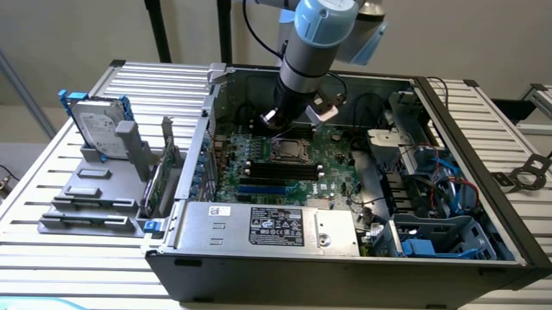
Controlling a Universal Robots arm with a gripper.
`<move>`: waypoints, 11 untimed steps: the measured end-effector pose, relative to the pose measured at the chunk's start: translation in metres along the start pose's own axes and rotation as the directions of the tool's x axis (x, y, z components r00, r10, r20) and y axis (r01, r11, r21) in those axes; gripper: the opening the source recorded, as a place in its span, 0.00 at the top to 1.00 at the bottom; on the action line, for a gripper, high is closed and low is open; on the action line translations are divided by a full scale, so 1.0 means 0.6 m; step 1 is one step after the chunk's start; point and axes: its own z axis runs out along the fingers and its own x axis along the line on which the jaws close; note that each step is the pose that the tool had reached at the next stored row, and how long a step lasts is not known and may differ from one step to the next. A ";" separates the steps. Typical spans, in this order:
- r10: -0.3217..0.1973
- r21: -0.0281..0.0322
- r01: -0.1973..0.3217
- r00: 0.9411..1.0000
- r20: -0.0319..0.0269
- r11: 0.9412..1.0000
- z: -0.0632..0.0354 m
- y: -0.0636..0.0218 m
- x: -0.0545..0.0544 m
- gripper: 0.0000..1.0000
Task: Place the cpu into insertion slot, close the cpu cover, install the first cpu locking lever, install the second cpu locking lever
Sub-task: 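Install the first cpu locking lever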
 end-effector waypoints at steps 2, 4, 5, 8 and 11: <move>0.000 0.000 0.000 1.000 0.000 1.000 0.000 -0.002 -0.002 0.89; 0.000 -0.001 0.000 1.000 0.001 1.000 0.000 -0.002 -0.003 0.89; 0.000 -0.001 0.000 1.000 0.001 1.000 0.000 -0.002 -0.003 0.89; 0.000 -0.003 0.000 1.000 0.002 1.000 0.000 -0.001 -0.003 0.89; 0.000 -0.004 0.000 1.000 0.003 1.000 0.000 -0.001 -0.003 0.89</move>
